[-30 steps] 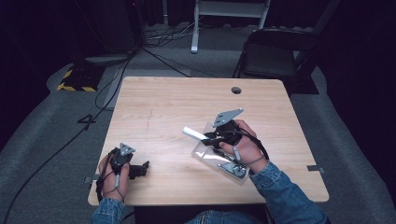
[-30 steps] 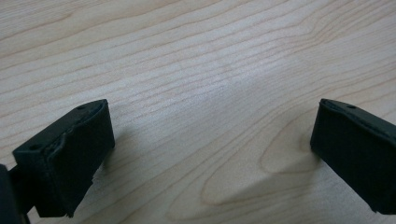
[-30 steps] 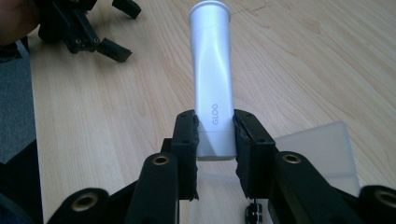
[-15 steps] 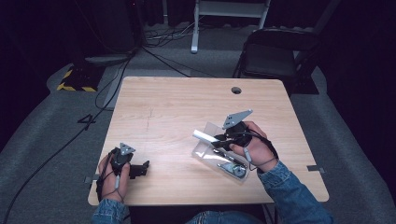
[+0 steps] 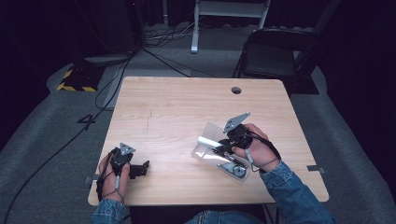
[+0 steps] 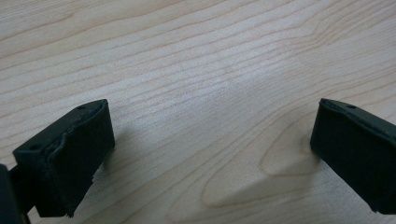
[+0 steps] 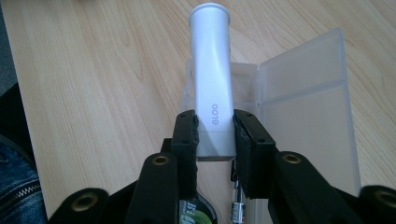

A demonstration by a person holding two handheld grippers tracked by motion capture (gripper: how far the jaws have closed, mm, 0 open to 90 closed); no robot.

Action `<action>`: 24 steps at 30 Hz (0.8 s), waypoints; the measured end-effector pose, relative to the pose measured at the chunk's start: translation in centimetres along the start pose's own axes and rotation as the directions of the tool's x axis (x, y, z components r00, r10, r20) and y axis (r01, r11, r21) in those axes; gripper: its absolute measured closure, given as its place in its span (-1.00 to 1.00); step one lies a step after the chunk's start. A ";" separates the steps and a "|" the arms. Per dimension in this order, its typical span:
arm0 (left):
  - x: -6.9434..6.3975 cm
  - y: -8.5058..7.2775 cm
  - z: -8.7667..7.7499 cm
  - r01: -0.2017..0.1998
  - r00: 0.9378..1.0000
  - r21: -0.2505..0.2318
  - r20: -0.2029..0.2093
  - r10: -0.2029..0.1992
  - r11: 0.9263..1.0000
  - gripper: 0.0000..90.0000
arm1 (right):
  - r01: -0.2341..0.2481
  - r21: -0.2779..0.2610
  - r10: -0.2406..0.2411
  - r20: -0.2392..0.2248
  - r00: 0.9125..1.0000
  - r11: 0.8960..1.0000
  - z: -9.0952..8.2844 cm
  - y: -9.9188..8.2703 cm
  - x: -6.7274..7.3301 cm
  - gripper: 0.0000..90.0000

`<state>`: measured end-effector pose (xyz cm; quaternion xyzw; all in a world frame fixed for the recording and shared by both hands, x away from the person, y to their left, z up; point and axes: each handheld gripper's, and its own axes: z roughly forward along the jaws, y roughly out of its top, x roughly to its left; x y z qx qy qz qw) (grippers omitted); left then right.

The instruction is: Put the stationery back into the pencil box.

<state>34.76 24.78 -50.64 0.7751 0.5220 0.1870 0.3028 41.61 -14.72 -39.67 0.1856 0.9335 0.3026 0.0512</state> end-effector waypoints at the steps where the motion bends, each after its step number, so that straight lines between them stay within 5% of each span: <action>1: 0.0 0.0 0.0 0.000 1.000 0.000 0.000 0.000 1.000 -1.00 | -0.001 0.008 0.001 0.000 1.000 1.000 0.0 -0.1 0.0 0.60; 24: -0.1 0.5 0.4 -0.010 1.000 0.000 0.006 0.010 1.000 -1.00 | -0.020 0.172 0.026 -0.031 0.999 0.985 1.7 -2.2 -0.3 0.60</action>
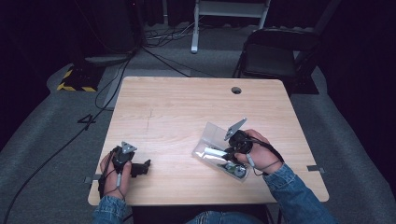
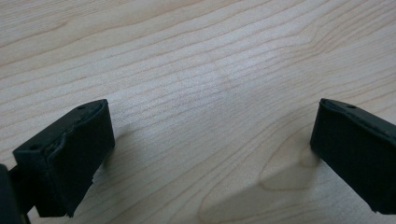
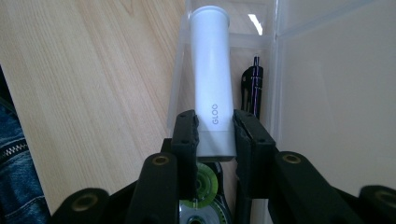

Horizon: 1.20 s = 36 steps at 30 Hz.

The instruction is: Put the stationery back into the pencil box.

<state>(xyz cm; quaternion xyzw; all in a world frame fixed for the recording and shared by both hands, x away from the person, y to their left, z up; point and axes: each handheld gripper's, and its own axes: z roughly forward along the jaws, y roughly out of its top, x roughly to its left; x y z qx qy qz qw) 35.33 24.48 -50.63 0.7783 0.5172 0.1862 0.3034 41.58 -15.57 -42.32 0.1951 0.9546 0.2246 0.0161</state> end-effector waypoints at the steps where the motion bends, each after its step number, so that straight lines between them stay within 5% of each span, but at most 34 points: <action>1: 0.0 0.0 0.0 0.000 1.000 0.000 0.000 0.000 1.000 -1.00 | -0.002 0.008 0.002 -0.003 1.000 1.000 0.1 0.0 0.0 0.60; 36: 0.0 0.0 0.0 0.000 1.000 0.000 0.000 0.000 1.000 -1.00 | -0.055 0.052 0.057 -0.038 0.998 0.997 2.9 -0.6 -1.1 0.57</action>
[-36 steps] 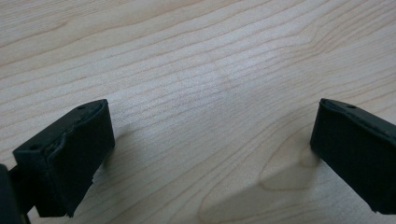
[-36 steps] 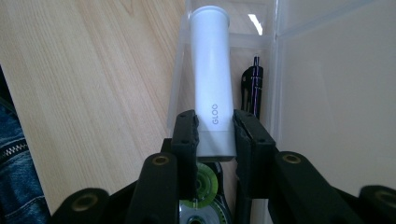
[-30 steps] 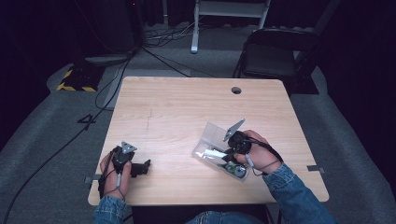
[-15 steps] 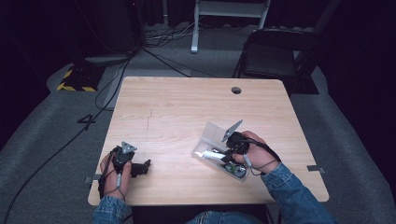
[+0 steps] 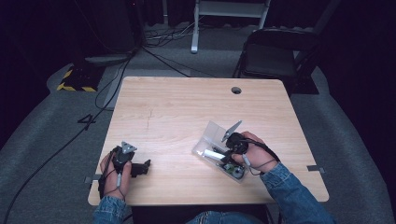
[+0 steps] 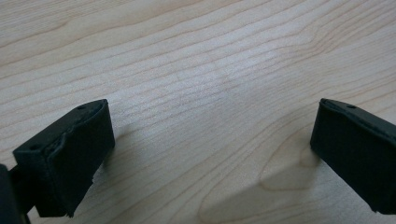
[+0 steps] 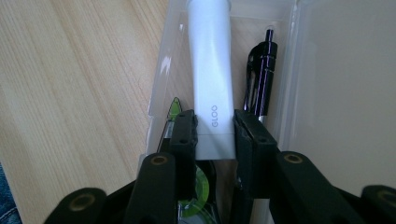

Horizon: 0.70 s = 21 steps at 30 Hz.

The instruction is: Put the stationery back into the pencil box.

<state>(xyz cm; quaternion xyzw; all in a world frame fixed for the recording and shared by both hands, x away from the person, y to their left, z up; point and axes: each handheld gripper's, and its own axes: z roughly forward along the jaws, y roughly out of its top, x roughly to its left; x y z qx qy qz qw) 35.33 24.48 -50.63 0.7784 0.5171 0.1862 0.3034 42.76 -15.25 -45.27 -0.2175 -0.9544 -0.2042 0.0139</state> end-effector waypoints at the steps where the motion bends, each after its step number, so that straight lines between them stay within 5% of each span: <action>1: 0.0 0.0 0.0 0.000 1.000 0.000 0.000 0.000 1.000 -1.00 | 0.001 0.000 -0.001 0.000 1.000 1.000 0.0 0.0 0.0 0.57; 21: 0.0 0.0 0.0 0.001 1.000 0.000 0.000 -0.001 1.000 -1.00 | -0.015 -0.019 0.015 0.022 1.000 1.000 0.2 -0.1 -0.3 0.47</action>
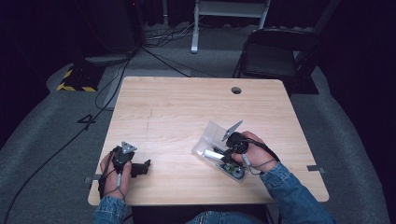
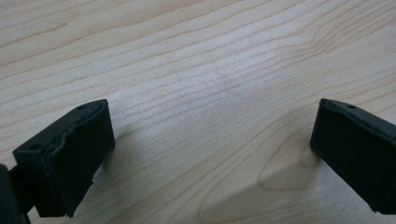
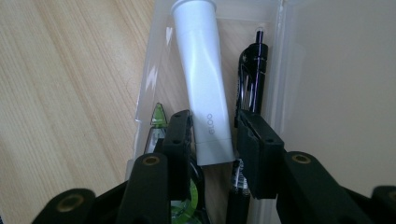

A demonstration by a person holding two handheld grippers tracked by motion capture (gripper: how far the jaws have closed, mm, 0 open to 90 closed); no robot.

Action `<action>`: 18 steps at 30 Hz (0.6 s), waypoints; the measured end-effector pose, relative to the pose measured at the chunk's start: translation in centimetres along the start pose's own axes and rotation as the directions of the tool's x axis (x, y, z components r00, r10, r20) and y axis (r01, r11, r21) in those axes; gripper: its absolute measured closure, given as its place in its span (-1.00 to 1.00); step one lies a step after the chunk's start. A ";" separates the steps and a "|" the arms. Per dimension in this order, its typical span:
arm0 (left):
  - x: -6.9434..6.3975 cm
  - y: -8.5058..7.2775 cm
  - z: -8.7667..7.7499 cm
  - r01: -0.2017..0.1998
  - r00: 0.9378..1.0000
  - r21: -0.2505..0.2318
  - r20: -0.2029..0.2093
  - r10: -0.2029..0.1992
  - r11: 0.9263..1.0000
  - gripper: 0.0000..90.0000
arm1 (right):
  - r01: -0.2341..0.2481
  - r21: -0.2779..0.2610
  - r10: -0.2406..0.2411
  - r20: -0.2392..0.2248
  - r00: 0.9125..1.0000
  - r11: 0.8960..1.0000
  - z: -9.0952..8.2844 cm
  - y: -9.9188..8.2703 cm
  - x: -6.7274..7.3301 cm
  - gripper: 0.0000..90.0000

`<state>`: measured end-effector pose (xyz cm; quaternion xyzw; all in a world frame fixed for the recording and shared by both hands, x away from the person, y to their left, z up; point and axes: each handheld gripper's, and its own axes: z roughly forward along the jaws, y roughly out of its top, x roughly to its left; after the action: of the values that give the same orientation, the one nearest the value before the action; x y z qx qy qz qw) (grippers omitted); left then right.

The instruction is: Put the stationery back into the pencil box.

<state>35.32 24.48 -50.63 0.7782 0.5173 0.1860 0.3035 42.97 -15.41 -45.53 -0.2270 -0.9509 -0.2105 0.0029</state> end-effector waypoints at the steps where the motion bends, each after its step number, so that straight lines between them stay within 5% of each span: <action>1: 0.0 0.0 0.0 0.002 1.000 -0.001 -0.001 -0.002 1.000 -1.00 | 0.002 -0.002 -0.002 -0.001 1.000 1.000 0.0 0.0 0.0 0.47; 18: 0.0 0.0 0.0 -0.001 1.000 0.000 0.000 0.001 1.000 -1.00 | 0.009 -0.101 -0.005 0.034 0.999 0.995 -2.2 0.3 0.6 0.34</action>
<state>35.33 24.48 -50.63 0.7784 0.5170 0.1861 0.3035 42.33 -15.83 -43.32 -0.2271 -0.9398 -0.2543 -0.0253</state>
